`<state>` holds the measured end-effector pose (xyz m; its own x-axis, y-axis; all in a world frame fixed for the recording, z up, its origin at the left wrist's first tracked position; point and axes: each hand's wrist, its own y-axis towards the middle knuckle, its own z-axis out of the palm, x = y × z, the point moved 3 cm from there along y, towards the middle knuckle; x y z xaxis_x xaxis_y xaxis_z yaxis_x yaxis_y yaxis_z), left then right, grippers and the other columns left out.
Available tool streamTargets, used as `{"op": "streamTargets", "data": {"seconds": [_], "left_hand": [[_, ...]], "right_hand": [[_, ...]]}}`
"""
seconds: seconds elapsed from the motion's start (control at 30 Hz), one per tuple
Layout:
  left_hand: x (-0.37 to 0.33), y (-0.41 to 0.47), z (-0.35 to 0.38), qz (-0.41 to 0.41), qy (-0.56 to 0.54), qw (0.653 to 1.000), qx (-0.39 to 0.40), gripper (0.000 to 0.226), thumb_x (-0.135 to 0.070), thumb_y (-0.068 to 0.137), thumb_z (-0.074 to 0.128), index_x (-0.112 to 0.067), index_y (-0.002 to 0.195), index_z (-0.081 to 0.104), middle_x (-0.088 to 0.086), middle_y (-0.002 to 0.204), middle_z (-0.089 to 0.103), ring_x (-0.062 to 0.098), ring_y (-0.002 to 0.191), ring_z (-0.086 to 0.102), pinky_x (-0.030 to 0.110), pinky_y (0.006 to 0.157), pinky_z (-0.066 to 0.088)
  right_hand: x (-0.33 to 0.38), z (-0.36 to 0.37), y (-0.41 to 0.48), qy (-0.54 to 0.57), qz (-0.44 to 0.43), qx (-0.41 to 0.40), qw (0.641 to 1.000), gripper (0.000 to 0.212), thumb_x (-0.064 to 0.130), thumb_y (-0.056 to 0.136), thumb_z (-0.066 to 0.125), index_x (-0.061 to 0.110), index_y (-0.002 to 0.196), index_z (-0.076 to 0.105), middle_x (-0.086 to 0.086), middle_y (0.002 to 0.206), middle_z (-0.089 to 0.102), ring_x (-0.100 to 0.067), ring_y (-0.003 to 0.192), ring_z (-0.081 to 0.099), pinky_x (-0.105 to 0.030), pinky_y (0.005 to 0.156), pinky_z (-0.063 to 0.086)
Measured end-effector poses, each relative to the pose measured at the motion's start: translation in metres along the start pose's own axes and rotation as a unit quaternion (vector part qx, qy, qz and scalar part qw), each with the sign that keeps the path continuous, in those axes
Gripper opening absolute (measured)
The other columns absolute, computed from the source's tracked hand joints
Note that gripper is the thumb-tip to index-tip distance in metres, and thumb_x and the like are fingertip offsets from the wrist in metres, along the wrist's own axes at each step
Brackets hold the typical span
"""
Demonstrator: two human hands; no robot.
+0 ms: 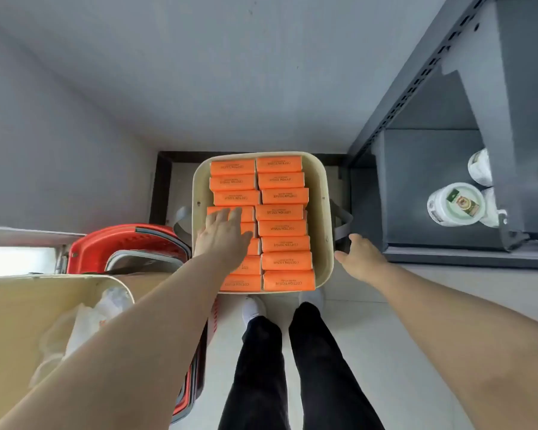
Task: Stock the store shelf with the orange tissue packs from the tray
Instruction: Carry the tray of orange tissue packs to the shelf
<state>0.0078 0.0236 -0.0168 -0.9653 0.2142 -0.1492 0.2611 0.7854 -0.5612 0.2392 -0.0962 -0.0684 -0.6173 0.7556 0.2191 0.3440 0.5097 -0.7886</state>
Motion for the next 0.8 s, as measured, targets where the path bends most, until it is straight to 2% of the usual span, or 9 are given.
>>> {"op": "streamTargets", "data": {"seconds": [0.17, 0.23, 0.33, 0.43, 0.5, 0.57, 0.67, 0.73, 0.8], "left_hand": [[-0.002, 0.024, 0.014, 0.006, -0.013, 1.0, -0.019, 0.056, -0.036, 0.098, 0.044, -0.019, 0.148, 0.026, 0.005, 0.15, 0.032, 0.027, 0.139, 0.023, 0.044, 0.112, 0.028], [0.002, 0.032, 0.021, 0.003, -0.017, 1.0, -0.017, 0.055, -0.036, 0.098, 0.044, -0.019, 0.148, 0.027, 0.005, 0.15, 0.034, 0.027, 0.139, 0.024, 0.044, 0.111, 0.029], [0.01, 0.04, 0.024, -0.007, -0.021, 1.0, -0.02, 0.054, -0.035, 0.098, 0.044, -0.019, 0.148, 0.027, 0.005, 0.149, 0.035, 0.026, 0.139, 0.025, 0.044, 0.11, 0.031], [0.019, 0.043, 0.026, -0.019, -0.034, 0.999, -0.017, 0.054, -0.035, 0.098, 0.043, -0.019, 0.147, 0.027, 0.004, 0.149, 0.036, 0.025, 0.139, 0.025, 0.044, 0.11, 0.03], [0.024, 0.041, 0.026, -0.025, -0.033, 0.999, -0.014, 0.054, -0.035, 0.098, 0.043, -0.019, 0.147, 0.028, 0.004, 0.149, 0.036, 0.026, 0.139, 0.025, 0.045, 0.11, 0.03], [0.03, 0.037, 0.023, -0.036, -0.031, 0.999, -0.011, 0.054, -0.036, 0.098, 0.044, -0.019, 0.147, 0.028, 0.004, 0.149, 0.037, 0.026, 0.138, 0.027, 0.046, 0.109, 0.03], [0.042, 0.031, 0.017, -0.069, -0.04, 0.997, -0.008, 0.055, -0.036, 0.097, 0.046, -0.017, 0.146, 0.029, 0.004, 0.147, 0.038, 0.027, 0.135, 0.03, 0.046, 0.107, 0.034], [0.054, 0.029, 0.011, -0.11, -0.056, 0.992, -0.006, 0.053, -0.034, 0.097, 0.047, -0.015, 0.144, 0.031, 0.006, 0.145, 0.039, 0.027, 0.134, 0.031, 0.047, 0.105, 0.036], [0.068, 0.032, 0.004, -0.153, -0.081, 0.985, -0.01, 0.049, -0.029, 0.096, 0.045, -0.016, 0.142, 0.033, 0.007, 0.143, 0.04, 0.028, 0.133, 0.032, 0.047, 0.102, 0.037]], "right_hand": [[0.003, 0.012, 0.03, 0.183, 0.085, 0.019, 0.979, 0.056, 0.035, 0.092, 0.057, 0.004, 0.134, 0.037, -0.013, 0.127, 0.052, -0.028, 0.1, 0.05, -0.032, 0.077, 0.038], [0.004, 0.016, 0.041, 0.268, 0.113, 0.019, 0.956, 0.063, 0.03, 0.091, 0.059, 0.005, 0.141, 0.029, -0.012, 0.136, 0.045, -0.029, 0.113, 0.047, -0.032, 0.083, 0.037], [0.004, 0.016, 0.055, 0.42, 0.157, -0.01, 0.894, 0.076, 0.018, 0.089, 0.062, 0.011, 0.149, 0.016, -0.009, 0.146, 0.035, -0.028, 0.128, 0.041, -0.035, 0.096, 0.036], [0.012, 0.01, 0.061, 0.555, 0.166, -0.048, 0.814, 0.07, 0.008, 0.09, 0.06, 0.011, 0.147, 0.021, -0.01, 0.142, 0.04, -0.025, 0.122, 0.045, -0.038, 0.103, 0.037], [0.02, 0.005, 0.061, 0.585, 0.146, -0.069, 0.795, 0.065, 0.008, 0.088, 0.062, 0.013, 0.144, 0.029, -0.006, 0.133, 0.046, -0.02, 0.113, 0.047, -0.038, 0.104, 0.039], [0.028, 0.001, 0.055, 0.569, 0.117, -0.075, 0.811, 0.058, 0.01, 0.086, 0.065, 0.014, 0.137, 0.039, 0.003, 0.118, 0.053, -0.015, 0.102, 0.05, -0.034, 0.094, 0.041], [0.031, 0.003, 0.046, 0.42, 0.061, -0.085, 0.901, 0.044, 0.014, 0.08, 0.068, 0.01, 0.118, 0.047, 0.002, 0.101, 0.057, -0.02, 0.093, 0.057, -0.03, 0.075, 0.042], [0.036, 0.001, 0.038, 0.247, 0.016, -0.072, 0.966, 0.049, 0.017, 0.085, 0.065, 0.009, 0.126, 0.04, 0.0, 0.105, 0.05, -0.024, 0.097, 0.053, -0.029, 0.073, 0.041], [0.043, -0.002, 0.033, 0.114, -0.009, -0.065, 0.991, 0.057, 0.02, 0.09, 0.062, 0.003, 0.134, 0.031, -0.008, 0.11, 0.05, -0.027, 0.095, 0.053, -0.031, 0.072, 0.04]]}}
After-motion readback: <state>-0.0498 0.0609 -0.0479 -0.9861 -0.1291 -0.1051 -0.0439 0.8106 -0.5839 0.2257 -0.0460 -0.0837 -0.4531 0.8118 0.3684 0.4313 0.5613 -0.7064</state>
